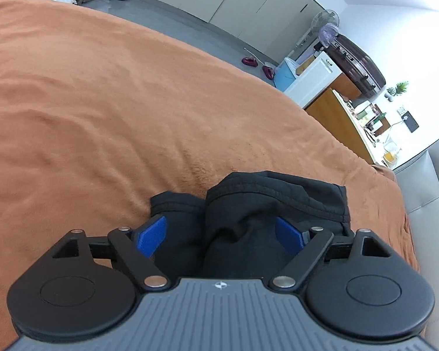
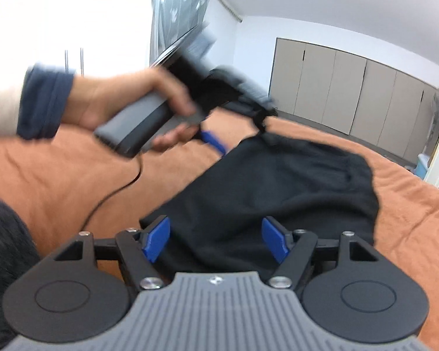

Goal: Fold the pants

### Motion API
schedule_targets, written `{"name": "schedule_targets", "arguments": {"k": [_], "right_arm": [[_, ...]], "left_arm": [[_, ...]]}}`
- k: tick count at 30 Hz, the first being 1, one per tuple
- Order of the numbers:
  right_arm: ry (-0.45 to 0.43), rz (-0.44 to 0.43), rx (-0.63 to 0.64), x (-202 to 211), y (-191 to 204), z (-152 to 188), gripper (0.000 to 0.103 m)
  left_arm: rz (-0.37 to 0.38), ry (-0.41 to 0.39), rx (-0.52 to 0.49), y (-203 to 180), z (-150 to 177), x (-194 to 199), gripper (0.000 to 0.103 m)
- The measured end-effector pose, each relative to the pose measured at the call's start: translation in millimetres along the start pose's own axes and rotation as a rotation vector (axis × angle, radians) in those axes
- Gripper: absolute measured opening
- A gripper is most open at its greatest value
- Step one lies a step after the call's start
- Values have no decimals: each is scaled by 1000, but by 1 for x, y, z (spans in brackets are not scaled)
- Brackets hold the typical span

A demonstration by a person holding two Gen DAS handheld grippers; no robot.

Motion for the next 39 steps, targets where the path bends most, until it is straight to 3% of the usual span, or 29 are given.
{"name": "schedule_targets", "arguments": {"k": [5, 9, 13, 18, 24, 25, 28, 34, 39], "right_arm": [[102, -31, -149, 17, -75, -10, 74], [194, -54, -314, 9, -135, -7, 80], [289, -185, -579, -20, -184, 4, 83], [382, -122, -547, -62, -199, 17, 83], [453, -108, -598, -96, -206, 32, 84], [452, -113, -614, -103, -210, 35, 88], [463, -156, -658, -119, -214, 38, 95], [506, -307, -824, -151, -226, 53, 96], [484, -366, -836, -163, -224, 54, 98]], "left_arm": [[-4, 44, -15, 6, 8, 26, 98], [39, 84, -13, 12, 23, 35, 98], [96, 136, 14, 19, 41, 29, 98], [166, 207, 46, 22, 61, 7, 98], [159, 230, 43, 24, 69, -21, 103], [165, 228, 51, 25, 68, -24, 103], [187, 226, 76, 28, 66, -32, 103], [257, 193, 136, 39, 60, -47, 103], [278, 191, 123, 41, 56, -57, 103]]}}
Point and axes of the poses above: each gripper's, at about its wrist camera, not at the fingertips, and x roughly against the way its jaws point, y to its left, z to its underside, the point moved 4 cm from there along -x, roughly the way its jaws point, and after that the axes turned 10 degrees about z, right-handed, at the moved point
